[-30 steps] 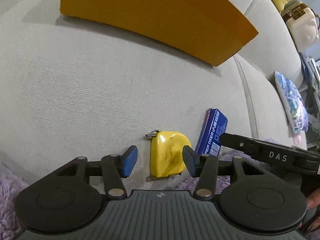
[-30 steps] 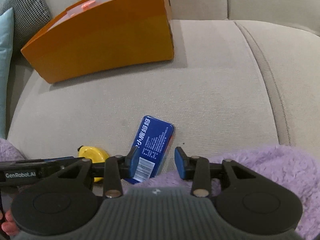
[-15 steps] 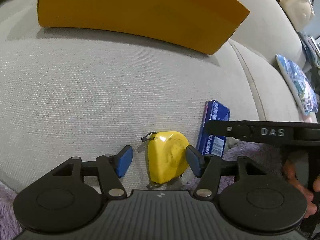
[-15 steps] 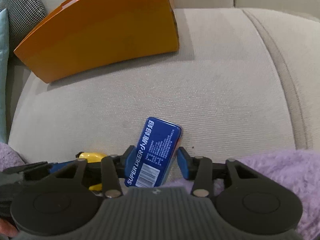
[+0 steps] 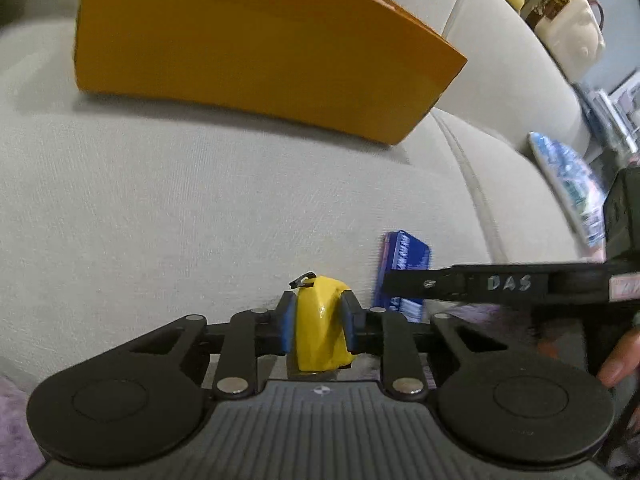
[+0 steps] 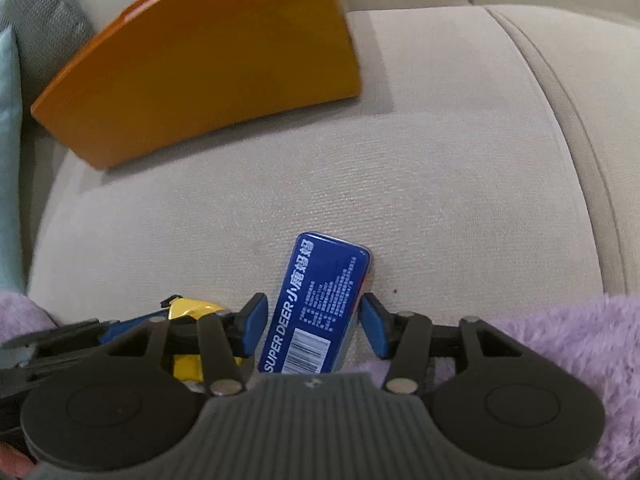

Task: Organize rigid objects
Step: 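Grasp the blue tin with the right gripper while the left grasps the yellow tape measure, then lift and carry the tin and tape measure with both grippers over the orange box, then lower the tin and tape measure into the box and open both grippers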

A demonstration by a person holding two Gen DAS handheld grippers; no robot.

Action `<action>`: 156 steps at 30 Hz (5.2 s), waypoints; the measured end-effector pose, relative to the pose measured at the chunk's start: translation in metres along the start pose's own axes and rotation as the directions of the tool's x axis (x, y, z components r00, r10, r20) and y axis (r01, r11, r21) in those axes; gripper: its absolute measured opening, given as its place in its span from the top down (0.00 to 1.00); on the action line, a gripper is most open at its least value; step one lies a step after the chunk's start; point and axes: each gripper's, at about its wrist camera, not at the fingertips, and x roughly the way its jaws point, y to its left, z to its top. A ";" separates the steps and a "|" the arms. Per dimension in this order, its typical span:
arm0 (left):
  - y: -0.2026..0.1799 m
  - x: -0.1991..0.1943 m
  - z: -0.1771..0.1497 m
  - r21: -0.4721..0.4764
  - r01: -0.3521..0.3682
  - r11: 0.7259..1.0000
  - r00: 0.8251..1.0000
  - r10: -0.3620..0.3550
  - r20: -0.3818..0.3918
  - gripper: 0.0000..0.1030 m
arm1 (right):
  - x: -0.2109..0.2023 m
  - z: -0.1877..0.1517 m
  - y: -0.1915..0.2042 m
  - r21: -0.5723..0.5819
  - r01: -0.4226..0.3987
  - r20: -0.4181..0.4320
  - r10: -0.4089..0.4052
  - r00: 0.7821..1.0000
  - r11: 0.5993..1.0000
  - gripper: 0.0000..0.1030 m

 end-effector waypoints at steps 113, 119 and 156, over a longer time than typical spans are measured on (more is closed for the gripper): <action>0.046 0.054 0.258 0.013 0.116 0.993 0.992 -0.117 0.040 0.79 | 0.085 0.295 0.096 -0.275 0.147 -0.066 -0.171 0.983 0.950 0.87; 0.054 0.067 0.261 0.009 0.131 0.991 0.991 -0.131 0.029 0.79 | 0.104 0.303 0.094 -0.253 0.143 -0.101 -0.173 0.980 0.957 0.87; -0.003 0.132 0.245 -0.164 0.156 0.974 0.957 -0.190 -0.221 0.79 | -0.021 0.274 0.058 -0.292 0.269 0.229 -0.206 0.951 0.918 0.79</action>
